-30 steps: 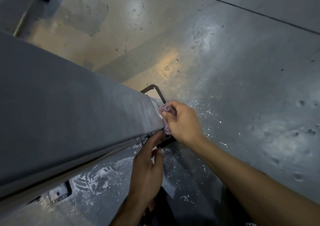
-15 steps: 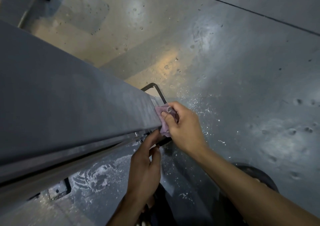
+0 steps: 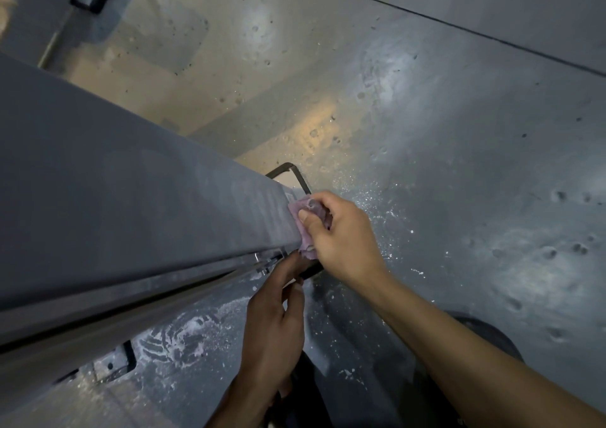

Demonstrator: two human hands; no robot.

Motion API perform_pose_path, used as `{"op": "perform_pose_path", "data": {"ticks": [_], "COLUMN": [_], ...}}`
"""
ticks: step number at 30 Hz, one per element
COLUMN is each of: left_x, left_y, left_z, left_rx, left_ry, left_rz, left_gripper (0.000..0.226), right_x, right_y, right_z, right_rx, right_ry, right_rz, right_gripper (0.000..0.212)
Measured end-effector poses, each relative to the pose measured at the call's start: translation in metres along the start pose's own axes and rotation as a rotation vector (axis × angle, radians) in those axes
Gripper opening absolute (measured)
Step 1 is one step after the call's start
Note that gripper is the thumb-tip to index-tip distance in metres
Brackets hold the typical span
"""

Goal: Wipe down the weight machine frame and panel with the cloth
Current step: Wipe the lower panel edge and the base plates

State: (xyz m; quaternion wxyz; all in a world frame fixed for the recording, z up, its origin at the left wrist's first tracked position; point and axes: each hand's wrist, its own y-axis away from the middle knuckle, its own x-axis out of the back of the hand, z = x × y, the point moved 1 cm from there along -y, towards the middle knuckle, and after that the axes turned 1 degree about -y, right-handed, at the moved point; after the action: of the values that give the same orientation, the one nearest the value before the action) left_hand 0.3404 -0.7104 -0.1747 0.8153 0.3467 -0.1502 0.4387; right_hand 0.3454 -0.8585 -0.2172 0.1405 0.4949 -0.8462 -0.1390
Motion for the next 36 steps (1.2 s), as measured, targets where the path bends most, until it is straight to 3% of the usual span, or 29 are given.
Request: {"op": "perform_pose_path", "data": {"ticks": [3,9,14,19,25,30,36], "left_x": [0.0,0.002,0.003,0.008,0.011,0.013,0.016], "left_y": [0.0,0.002,0.004,0.006,0.011,0.013,0.018], "left_z": [-0.005,0.003,-0.004,0.007,0.004,0.006,0.008], "left_rx": [0.033,0.012,0.03,0.004,-0.012,0.011,-0.006], "left_ry": [0.008,-0.001,0.023,0.039,0.072,0.074,0.047], "left_rz": [0.017,0.01,0.056,0.05,0.07,0.086,0.109], "left_gripper": [0.056,0.055,0.048,0.056,0.056,0.056,0.056], "right_x": [0.0,0.003,0.003,0.006,0.003,0.002,0.0], "right_y": [0.014,0.003,0.02,0.008,0.024,0.018,0.039], "right_z": [-0.013,-0.004,-0.027,-0.012,-0.033,-0.016,-0.051], "right_rx": [0.107,-0.041,0.102,0.009,0.155,0.083,0.205], "right_ry": [-0.083,0.022,-0.126,0.044,-0.063,0.139,-0.069], "right_rz": [0.011,-0.009,-0.009,-0.023,0.008,0.013,0.014], "right_gripper": [0.013,0.007,0.009,0.007,0.006,0.008,0.009]}}
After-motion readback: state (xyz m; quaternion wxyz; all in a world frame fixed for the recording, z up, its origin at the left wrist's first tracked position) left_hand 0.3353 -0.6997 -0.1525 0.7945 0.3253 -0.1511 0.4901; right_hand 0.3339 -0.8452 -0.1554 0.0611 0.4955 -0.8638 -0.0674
